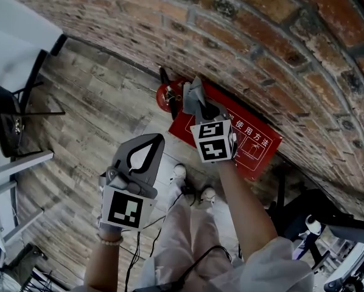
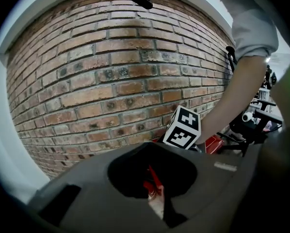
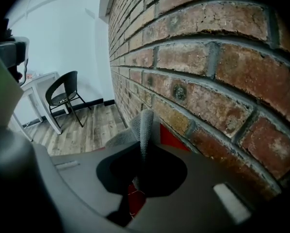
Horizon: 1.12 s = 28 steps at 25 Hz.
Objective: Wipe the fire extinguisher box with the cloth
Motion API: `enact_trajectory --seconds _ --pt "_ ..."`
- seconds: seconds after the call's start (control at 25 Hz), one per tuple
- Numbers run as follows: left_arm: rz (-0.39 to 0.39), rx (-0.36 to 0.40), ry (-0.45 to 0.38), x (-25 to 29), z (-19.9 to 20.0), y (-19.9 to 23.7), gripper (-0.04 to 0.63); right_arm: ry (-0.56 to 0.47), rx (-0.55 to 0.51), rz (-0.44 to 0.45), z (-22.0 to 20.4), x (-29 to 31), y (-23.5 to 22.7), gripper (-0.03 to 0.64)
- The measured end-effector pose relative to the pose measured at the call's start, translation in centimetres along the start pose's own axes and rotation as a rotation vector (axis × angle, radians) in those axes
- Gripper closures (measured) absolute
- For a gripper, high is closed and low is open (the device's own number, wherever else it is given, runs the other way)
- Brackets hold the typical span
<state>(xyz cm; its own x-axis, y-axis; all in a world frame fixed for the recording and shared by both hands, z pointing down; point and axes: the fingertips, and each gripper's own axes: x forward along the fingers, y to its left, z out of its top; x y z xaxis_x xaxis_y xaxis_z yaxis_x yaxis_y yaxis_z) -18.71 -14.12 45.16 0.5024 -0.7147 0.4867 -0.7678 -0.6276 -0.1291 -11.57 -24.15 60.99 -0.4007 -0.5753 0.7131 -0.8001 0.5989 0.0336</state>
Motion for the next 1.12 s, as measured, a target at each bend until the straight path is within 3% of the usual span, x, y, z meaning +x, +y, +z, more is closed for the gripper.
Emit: enact_trajectory --seconds 1.12 --pt "-0.038 0.026 -0.012 1.5 1.6 -2.7 0.598 0.007 0.052 -0.040 -2.3 -2.1 -3.1 0.598"
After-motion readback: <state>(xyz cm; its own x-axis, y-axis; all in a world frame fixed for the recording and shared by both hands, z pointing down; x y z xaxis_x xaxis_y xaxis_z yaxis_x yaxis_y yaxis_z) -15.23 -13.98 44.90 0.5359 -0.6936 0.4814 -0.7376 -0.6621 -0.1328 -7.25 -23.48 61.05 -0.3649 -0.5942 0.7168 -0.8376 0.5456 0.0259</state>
